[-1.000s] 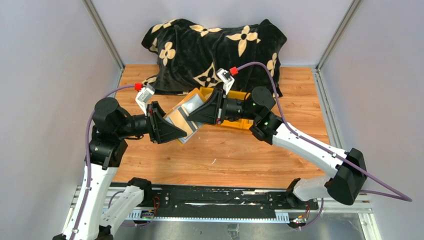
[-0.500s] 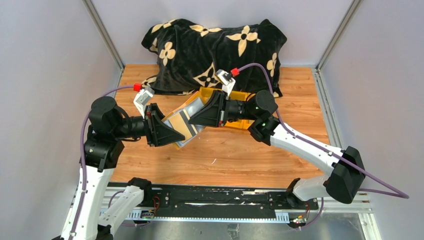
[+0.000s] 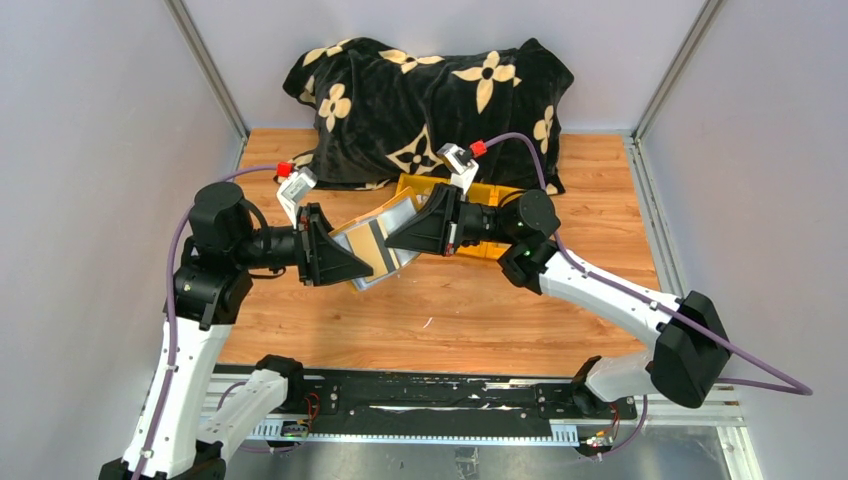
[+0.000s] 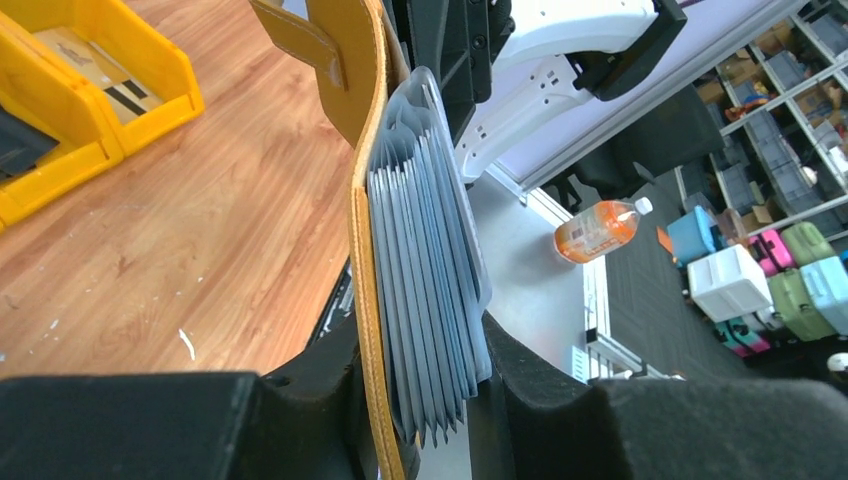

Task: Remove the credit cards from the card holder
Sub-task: Remove the credit card from the card holder.

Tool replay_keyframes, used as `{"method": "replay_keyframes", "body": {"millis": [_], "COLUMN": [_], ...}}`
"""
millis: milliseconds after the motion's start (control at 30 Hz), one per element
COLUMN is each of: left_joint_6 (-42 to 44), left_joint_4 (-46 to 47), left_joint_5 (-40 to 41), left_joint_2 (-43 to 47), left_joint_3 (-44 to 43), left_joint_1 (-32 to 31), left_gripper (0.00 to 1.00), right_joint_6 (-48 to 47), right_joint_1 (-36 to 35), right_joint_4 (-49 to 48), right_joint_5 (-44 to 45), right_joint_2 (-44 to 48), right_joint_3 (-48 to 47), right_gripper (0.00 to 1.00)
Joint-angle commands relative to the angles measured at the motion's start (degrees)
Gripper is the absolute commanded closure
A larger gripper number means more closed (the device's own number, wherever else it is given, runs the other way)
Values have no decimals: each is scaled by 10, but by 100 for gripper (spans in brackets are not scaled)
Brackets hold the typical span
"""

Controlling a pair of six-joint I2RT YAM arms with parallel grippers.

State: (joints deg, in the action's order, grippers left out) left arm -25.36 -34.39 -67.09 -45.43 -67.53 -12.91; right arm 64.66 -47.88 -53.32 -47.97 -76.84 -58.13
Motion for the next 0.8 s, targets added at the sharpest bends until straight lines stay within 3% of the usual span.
{"method": "replay_keyframes", "body": {"millis": [0, 367, 767], "left_joint_6": [-29, -67, -93], "left_joint_4": [56, 80, 83], "left_joint_5": [-20, -14, 0], "left_joint_2": [1, 2, -6], "left_joint_3": [-25, -17, -14], "left_joint_1": [-4, -5, -4], "left_gripper": [75, 66, 66], "right_joint_6": [29, 23, 26], "right_joint_1": [13, 32, 49], "right_joint_4": [-25, -16, -16], "right_joint_5": [-17, 4, 47], "right_joint_2": [-2, 16, 27], "right_joint_3": [28, 50, 94], "right_gripper": [100, 100, 100]}}
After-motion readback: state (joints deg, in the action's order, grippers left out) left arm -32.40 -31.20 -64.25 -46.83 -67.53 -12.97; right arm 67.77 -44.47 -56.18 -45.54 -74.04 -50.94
